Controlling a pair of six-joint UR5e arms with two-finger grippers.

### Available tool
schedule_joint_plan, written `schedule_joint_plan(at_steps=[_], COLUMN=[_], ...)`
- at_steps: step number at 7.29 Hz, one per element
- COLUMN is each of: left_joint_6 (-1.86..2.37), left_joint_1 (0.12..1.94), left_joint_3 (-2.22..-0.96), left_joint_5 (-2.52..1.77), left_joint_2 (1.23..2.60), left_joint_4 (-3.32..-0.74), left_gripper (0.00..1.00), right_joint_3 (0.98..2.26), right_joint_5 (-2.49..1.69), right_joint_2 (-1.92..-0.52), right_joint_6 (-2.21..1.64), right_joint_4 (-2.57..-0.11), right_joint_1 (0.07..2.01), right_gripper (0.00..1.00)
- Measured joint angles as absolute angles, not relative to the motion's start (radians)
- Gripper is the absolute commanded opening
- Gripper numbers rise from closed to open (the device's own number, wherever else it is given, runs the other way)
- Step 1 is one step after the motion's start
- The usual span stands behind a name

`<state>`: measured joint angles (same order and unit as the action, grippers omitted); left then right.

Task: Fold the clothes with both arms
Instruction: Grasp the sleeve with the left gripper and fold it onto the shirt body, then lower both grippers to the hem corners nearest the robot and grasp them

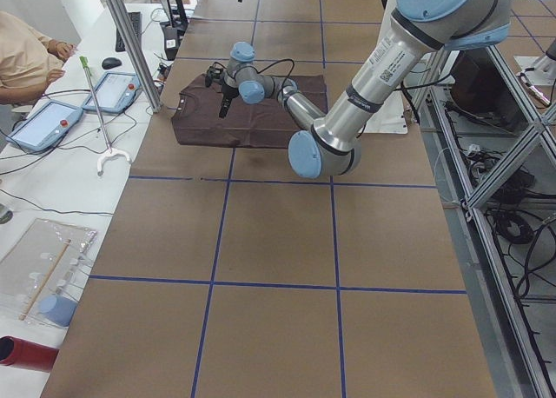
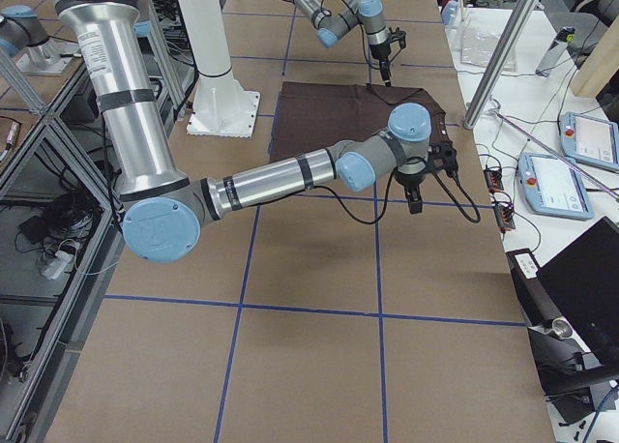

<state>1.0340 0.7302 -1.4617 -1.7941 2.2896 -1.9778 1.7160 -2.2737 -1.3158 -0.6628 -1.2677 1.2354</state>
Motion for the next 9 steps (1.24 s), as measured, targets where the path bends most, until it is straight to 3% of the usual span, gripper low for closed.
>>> schedule_joint_plan(at_steps=[4, 6, 8, 9], left_joint_6=[1.085, 1.231, 1.396, 1.466], left_joint_1=[0.605, 0.474, 0.326, 0.273], left_joint_3=[-1.861, -1.991, -2.017, -2.017], left_joint_5=[-1.799, -1.735, -1.64, -1.608], left_joint_2=[2.007, 1.877, 1.805, 1.777], left_joint_4=[-1.981, -1.981, -1.982, -1.982], left_gripper=[1.0, 1.0, 0.65, 0.64], right_joint_3=[2.111, 2.221, 2.246, 2.248], right_joint_5=[-1.883, -1.606, -1.434, -1.394], right_joint_2=[-1.494, -1.594, -1.716, -1.741], right_joint_6=[-1.305, -1.587, -1.703, -1.72], right_joint_4=[-1.263, -1.219, -1.086, -1.059], right_joint_1=[0.718, 0.411, 0.231, 0.195], right_gripper=[0.97, 0.96, 0.95, 0.95])
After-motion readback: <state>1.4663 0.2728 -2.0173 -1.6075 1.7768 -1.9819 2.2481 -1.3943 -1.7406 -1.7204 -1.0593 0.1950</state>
